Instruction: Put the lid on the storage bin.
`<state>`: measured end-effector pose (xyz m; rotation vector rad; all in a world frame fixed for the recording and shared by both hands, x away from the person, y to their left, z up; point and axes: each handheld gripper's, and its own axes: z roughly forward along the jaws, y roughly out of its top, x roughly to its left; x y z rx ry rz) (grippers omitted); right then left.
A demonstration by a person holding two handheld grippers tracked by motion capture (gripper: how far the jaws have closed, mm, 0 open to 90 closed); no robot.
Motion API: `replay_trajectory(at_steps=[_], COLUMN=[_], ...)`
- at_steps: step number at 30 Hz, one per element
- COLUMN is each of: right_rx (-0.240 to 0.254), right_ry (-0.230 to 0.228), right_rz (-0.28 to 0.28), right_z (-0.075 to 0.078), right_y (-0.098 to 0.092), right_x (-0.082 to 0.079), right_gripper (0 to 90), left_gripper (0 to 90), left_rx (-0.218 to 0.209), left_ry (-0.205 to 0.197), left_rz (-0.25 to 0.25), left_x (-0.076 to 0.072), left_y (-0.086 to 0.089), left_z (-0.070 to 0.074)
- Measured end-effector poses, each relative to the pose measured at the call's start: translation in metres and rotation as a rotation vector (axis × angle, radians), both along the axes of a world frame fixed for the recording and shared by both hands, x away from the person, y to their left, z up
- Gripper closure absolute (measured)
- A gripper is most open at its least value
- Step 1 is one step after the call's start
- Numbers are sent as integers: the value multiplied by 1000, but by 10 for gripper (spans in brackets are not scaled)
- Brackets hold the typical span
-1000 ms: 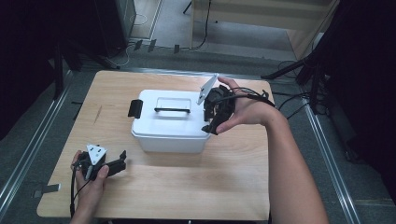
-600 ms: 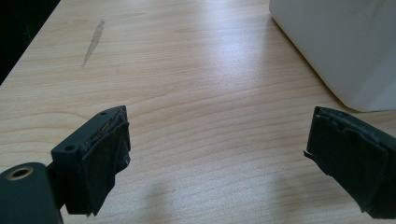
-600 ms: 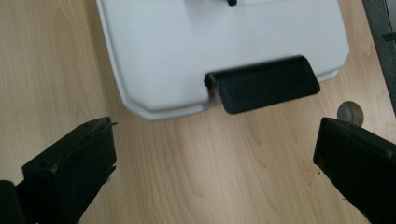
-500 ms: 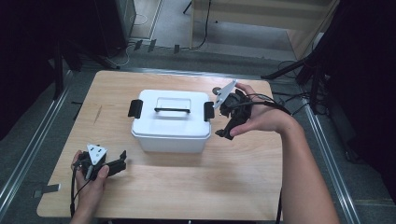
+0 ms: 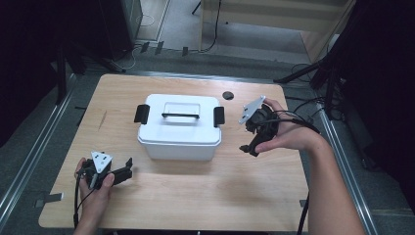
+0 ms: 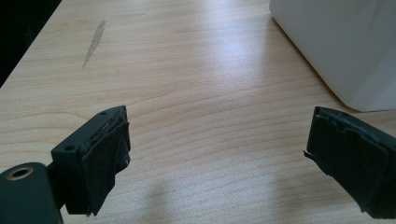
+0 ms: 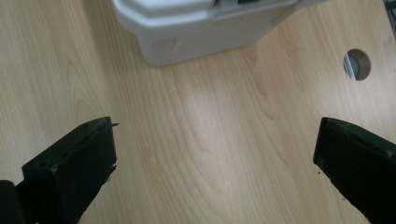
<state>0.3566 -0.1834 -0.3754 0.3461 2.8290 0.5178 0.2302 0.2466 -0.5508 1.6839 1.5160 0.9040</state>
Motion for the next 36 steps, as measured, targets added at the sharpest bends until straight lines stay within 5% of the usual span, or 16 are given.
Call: replay_trajectory(at_steps=[16,36], right_rx=[-5,68], right_ry=[12,17], right_rz=[-56,-152], right_z=[-32,-75], right_y=[-36,-73], right_x=[-14,-30], right_gripper=[0,3], left_gripper=[67,67], left_rx=[0,6], left_ry=[-1,-2], left_rz=[1,2], left_x=[-1,-1], left_y=[0,-1], left_z=[0,0])
